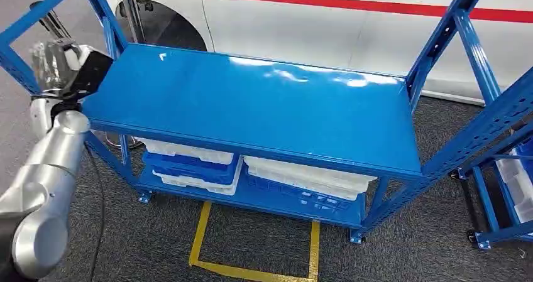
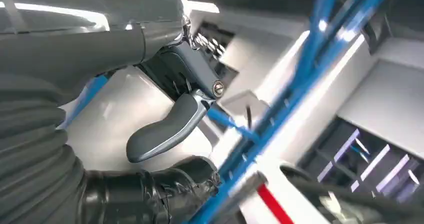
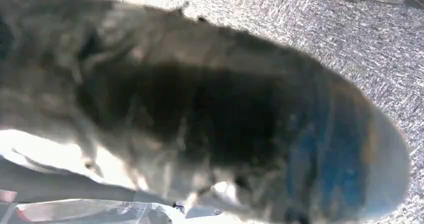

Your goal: Take the parts from the cabinet and place them on the table.

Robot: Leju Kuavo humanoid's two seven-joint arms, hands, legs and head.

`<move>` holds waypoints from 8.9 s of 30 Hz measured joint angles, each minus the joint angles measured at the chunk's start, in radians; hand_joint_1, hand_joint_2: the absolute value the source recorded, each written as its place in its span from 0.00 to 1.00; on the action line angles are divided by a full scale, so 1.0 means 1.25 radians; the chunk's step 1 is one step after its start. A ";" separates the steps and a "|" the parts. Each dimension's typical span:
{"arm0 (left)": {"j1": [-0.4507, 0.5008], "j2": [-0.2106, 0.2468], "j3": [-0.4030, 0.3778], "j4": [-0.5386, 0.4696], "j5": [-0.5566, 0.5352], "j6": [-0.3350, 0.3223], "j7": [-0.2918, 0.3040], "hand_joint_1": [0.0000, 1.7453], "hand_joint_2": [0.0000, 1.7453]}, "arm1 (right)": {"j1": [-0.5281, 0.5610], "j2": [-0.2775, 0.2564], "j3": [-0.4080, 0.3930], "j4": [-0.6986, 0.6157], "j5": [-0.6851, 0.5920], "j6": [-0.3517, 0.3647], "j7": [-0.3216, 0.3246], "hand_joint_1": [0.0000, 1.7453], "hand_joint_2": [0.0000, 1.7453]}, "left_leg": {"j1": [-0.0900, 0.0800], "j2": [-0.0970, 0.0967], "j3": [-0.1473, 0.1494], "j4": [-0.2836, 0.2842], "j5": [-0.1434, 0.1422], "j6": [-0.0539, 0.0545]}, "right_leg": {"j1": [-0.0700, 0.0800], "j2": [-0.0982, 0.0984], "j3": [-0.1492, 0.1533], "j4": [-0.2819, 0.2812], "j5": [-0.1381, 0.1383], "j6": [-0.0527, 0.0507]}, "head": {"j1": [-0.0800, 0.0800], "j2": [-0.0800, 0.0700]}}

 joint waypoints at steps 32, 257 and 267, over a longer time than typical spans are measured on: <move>-0.080 -0.118 -0.011 0.037 0.016 0.077 0.005 1.00 1.00 | -0.001 0.001 0.013 0.000 0.012 0.006 0.007 0.00 0.00 | -0.001 0.002 -0.005 -0.003 0.005 0.004 | 0.001 0.000 -0.002 0.013 -0.030 0.003 | 0.000 0.000; -0.014 -0.080 -0.049 -0.082 0.092 0.025 -0.015 1.00 1.00 | 0.000 -0.001 -0.009 -0.002 -0.007 0.062 0.006 0.00 0.00 | 0.001 -0.064 -0.051 0.029 0.018 -0.029 | -0.012 0.016 0.126 -0.221 0.072 -0.010 | -0.018 0.000; -0.017 -0.079 -0.049 -0.087 0.117 -0.020 -0.026 1.00 1.00 | 0.001 0.001 -0.006 -0.001 0.000 0.069 0.007 0.00 0.00 | -0.006 0.071 -0.041 0.011 0.028 -0.033 | -0.004 -0.078 0.147 -0.222 0.051 -0.005 | -0.022 0.000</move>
